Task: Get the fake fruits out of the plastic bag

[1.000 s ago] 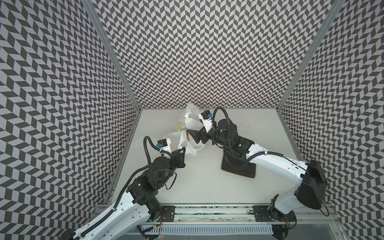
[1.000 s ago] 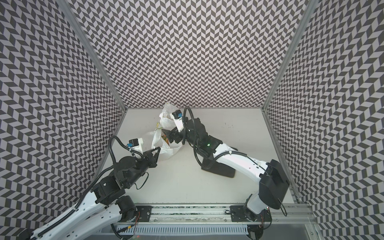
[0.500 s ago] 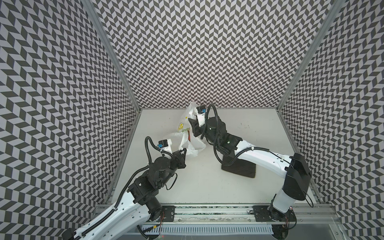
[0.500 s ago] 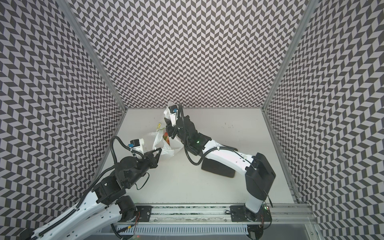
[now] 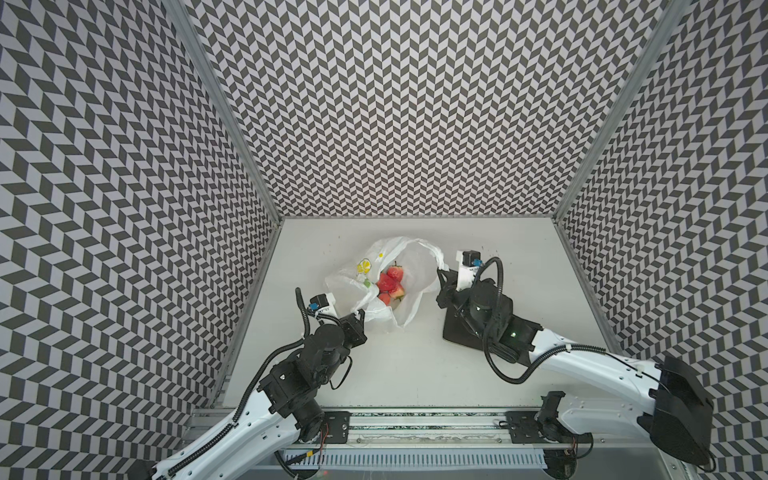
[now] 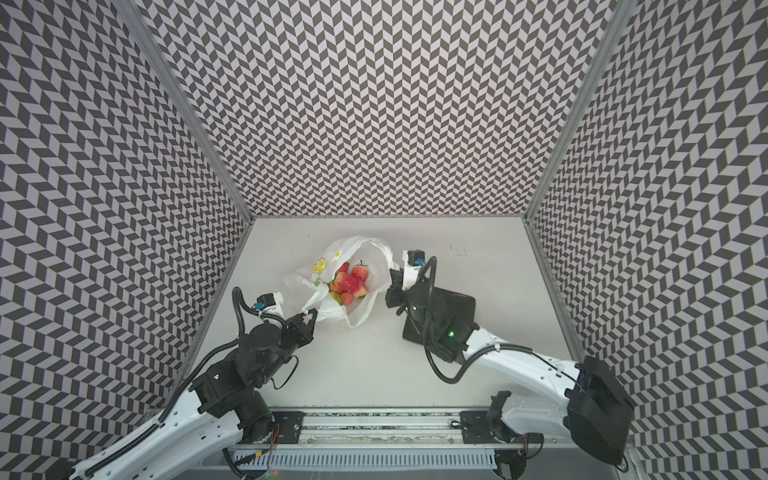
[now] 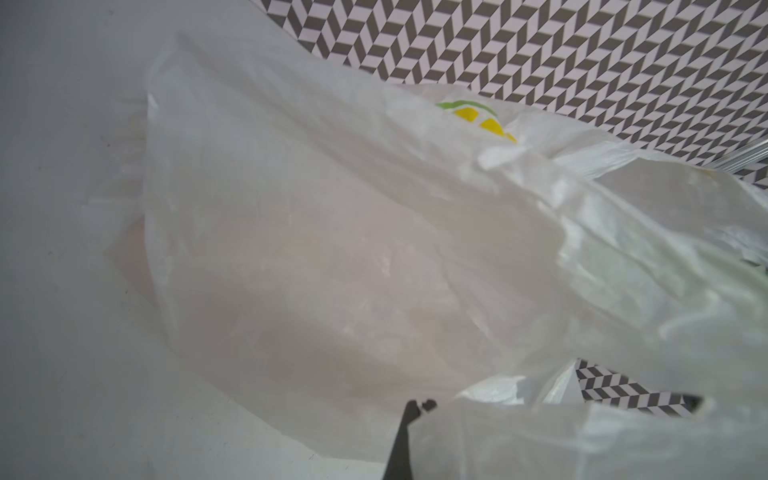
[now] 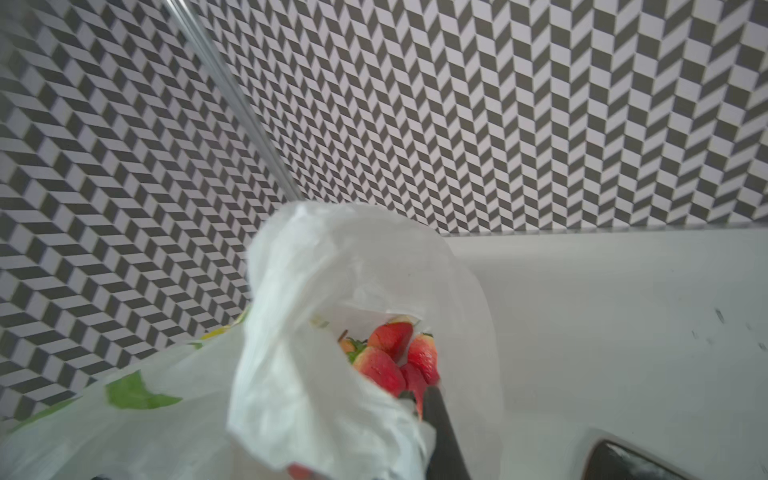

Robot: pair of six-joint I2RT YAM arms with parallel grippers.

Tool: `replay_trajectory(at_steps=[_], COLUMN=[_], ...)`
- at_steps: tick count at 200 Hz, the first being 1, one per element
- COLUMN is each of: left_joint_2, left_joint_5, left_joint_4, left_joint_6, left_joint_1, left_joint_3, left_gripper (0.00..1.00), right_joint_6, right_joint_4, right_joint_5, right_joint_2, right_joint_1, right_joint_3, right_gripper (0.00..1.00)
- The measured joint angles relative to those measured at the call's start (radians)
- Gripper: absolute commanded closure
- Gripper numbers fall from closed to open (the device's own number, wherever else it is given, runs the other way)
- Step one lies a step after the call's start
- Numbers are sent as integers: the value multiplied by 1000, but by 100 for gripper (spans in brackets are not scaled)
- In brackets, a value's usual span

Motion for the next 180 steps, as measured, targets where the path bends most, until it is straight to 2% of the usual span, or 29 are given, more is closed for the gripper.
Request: replay_trajectory(at_steps=[31,89,129,168,180], left_joint_2=[5,-17,36,104,129], left_joint_5=[25,114,190,197,196], left_joint_4=[-30,-84,-95,-84,-71], left_joint_6=[-6,-10,-30,-40,-40], left_joint_1=[0,0,0,0,0], left_joint_3=[-3,-2,-26,-39,-39], left_gripper=[100,100,100,100,100], right_joint_6=[91,136,109,66,53], right_joint_4=[-45,0,7,40,41], right_joint_5=[17,-34,-141,-261,-296], right_joint_2=[9,144,313,507,560], right_joint_1=[-9,-92,-198,-275,-299], right_joint_3=[-140,-130,10,227,271], right_gripper=[92,91,91,91,85])
